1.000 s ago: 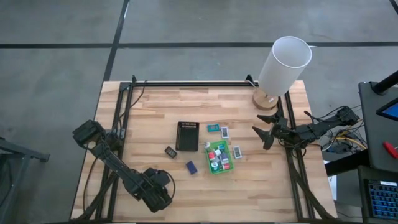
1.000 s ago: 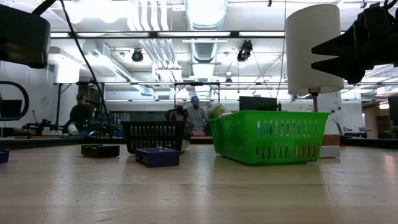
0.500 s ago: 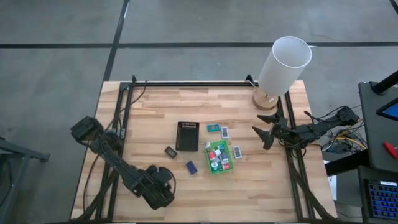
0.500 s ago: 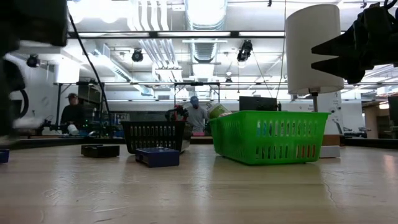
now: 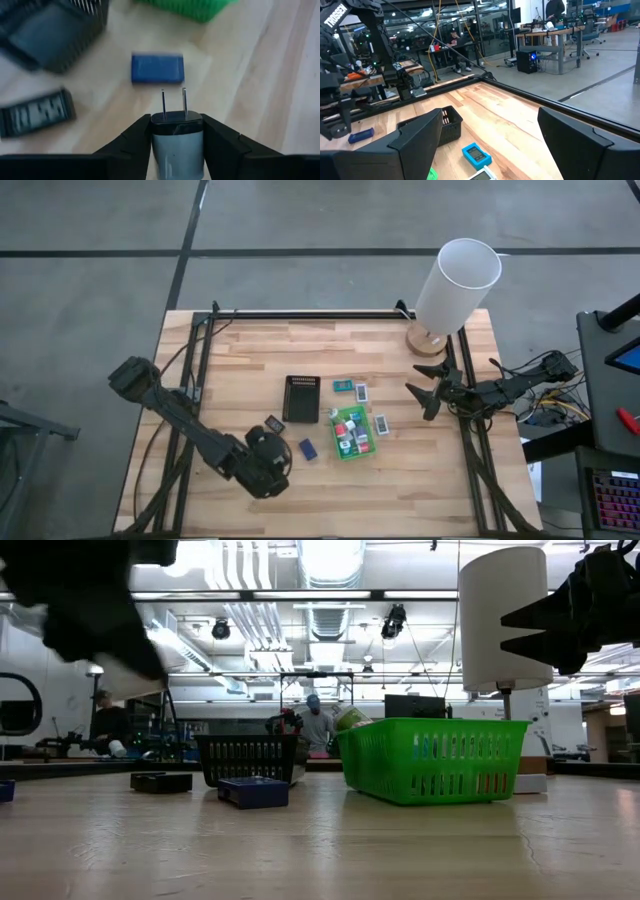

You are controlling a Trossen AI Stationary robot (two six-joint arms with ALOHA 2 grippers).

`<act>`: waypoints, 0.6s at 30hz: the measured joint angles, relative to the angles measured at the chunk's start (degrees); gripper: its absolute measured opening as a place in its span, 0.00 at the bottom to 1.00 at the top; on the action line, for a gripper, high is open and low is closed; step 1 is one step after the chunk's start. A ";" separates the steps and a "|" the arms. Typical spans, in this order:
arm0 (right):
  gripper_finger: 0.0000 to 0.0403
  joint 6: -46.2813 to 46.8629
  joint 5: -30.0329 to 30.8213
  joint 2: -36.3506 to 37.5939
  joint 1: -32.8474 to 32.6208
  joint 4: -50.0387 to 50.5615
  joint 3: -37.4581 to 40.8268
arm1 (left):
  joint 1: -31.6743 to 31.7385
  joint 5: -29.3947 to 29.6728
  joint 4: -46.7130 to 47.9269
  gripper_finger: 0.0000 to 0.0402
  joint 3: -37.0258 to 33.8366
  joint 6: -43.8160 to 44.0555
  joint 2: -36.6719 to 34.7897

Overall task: Pick & Place Office items
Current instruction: Put the white black charger adapter into the green bin

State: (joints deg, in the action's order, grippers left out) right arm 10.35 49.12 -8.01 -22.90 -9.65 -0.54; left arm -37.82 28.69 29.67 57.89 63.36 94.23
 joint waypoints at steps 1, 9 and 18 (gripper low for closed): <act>0.80 -0.02 0.00 0.00 -0.02 0.01 0.00 | 0.75 0.53 -0.68 0.38 0.00 -1.45 -0.17; 0.79 0.00 0.00 0.00 -0.02 0.02 0.00 | 8.48 1.17 -10.62 0.38 0.04 -17.73 -0.50; 0.82 0.00 -0.02 0.00 -0.01 0.00 0.00 | 17.06 -3.28 -22.93 0.38 0.04 -33.90 -0.50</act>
State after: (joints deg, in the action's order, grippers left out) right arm 10.35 49.10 -8.01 -22.91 -9.64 -0.54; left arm -20.76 25.40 6.73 57.93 29.46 93.73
